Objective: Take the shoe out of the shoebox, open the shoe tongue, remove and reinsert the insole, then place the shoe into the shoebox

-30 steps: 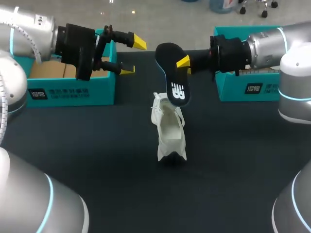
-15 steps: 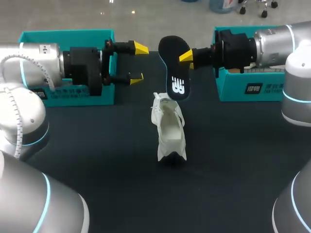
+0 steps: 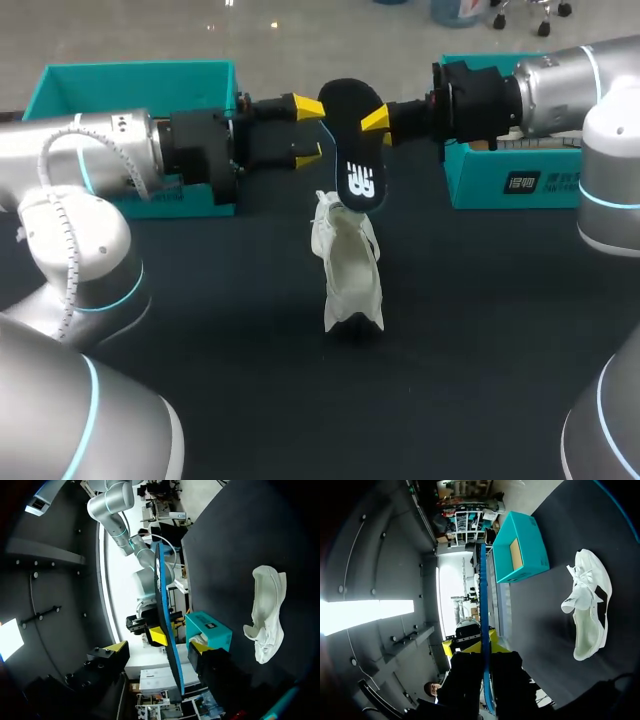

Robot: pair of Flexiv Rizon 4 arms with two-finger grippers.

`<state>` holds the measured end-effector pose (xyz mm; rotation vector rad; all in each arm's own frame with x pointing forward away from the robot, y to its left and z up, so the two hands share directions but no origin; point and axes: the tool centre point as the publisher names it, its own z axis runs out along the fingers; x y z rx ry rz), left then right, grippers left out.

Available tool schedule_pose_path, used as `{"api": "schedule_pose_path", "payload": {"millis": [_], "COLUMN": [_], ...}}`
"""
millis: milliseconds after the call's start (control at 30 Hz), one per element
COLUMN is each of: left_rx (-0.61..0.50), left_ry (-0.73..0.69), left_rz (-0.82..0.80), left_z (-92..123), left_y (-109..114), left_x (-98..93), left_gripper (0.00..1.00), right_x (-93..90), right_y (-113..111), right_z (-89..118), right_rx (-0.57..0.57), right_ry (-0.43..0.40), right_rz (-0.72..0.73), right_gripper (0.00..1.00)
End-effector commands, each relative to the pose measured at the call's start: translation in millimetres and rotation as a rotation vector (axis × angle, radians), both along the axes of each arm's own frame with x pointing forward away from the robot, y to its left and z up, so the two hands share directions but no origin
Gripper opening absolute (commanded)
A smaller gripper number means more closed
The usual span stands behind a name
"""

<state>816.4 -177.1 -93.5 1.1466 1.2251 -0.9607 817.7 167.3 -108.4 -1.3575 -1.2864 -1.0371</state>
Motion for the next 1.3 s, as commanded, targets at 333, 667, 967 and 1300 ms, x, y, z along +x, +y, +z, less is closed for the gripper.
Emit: {"api": "schedule_pose_path", "payload": {"millis": [333,667,967,1300], "left_rx": [-0.048,-0.068,-0.067,-0.067], "left_ry": [0.010,0.014,0.015,0.022], "left_rz": [-0.006,-0.013,-0.006,-0.006], "left_z": [-10,-10,-12,-14], "left_y": [-25,-33,-34,-35], "left_x": [15.2,16.7,16.7,14.4], "left_gripper": [0.45,0.33,0.20,0.00], "right_x": [-8.2,-13.9,-16.3,-16.9], "right_y": [2,5,9,9], "right_z": [5,6,5,5], "right_rx": [-0.024,-0.010,-0.002,0.002], "right_ry": [0.003,-0.003,-0.003,-0.001], "right_rz": [-0.011,-0.007,0.011,0.012], "right_gripper": [0.00,0.00,0.00,0.00]}}
